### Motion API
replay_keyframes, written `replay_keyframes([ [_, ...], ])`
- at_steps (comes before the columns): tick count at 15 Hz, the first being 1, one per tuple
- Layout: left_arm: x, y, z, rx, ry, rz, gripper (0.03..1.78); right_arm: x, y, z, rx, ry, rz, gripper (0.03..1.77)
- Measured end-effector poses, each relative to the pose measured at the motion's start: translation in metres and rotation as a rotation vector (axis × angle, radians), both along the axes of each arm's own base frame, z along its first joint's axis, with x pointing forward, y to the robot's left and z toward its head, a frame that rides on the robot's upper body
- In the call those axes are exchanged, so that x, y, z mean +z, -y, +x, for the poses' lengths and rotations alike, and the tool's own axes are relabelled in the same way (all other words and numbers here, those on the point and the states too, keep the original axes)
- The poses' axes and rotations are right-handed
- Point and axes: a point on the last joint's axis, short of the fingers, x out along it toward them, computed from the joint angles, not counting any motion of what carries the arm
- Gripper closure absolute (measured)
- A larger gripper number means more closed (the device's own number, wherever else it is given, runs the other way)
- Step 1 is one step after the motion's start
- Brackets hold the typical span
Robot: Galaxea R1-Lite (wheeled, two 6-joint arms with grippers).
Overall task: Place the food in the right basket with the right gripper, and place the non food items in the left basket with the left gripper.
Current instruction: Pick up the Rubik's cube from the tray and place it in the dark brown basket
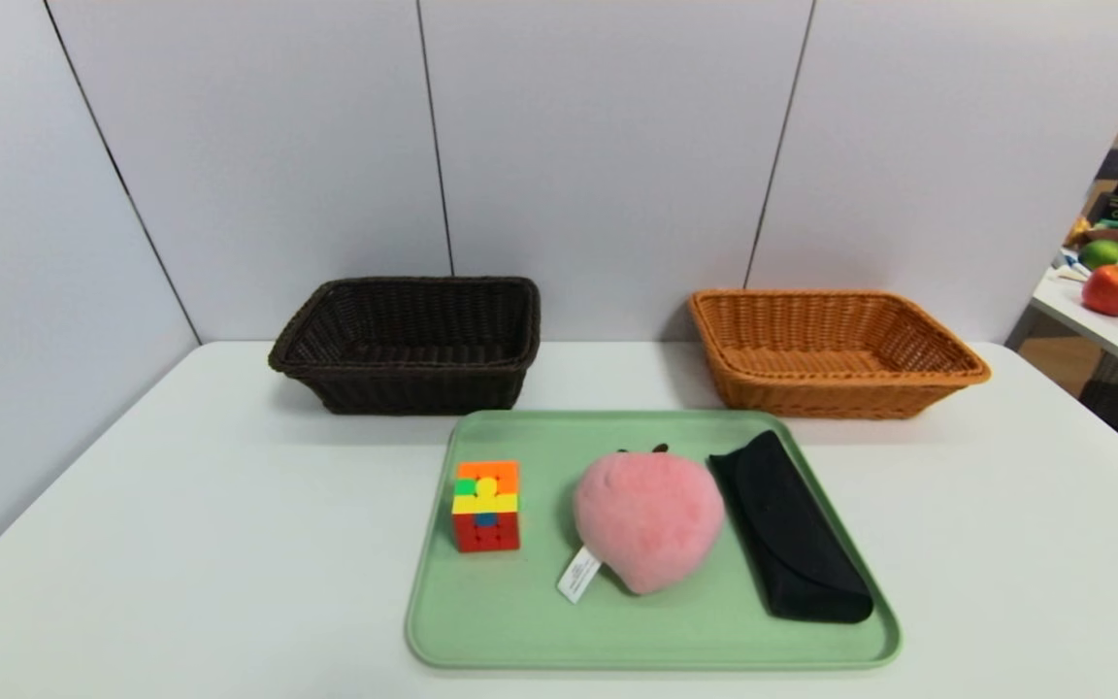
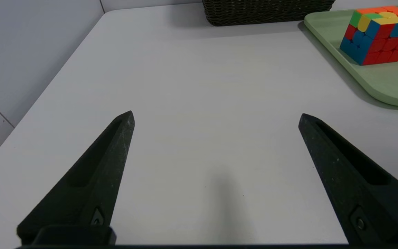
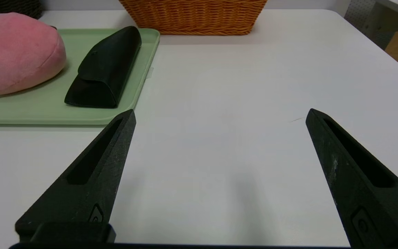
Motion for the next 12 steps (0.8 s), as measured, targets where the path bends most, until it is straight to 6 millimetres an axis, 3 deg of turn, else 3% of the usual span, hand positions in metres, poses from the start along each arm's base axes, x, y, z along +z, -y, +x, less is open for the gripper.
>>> replay_keyframes([
  [12,0.0003,-0.0002,0.0,0.009,0.002,-0.021,0.12,0.0007,0.0001,0.0002,-0.003,0.01,0.004,0.1],
])
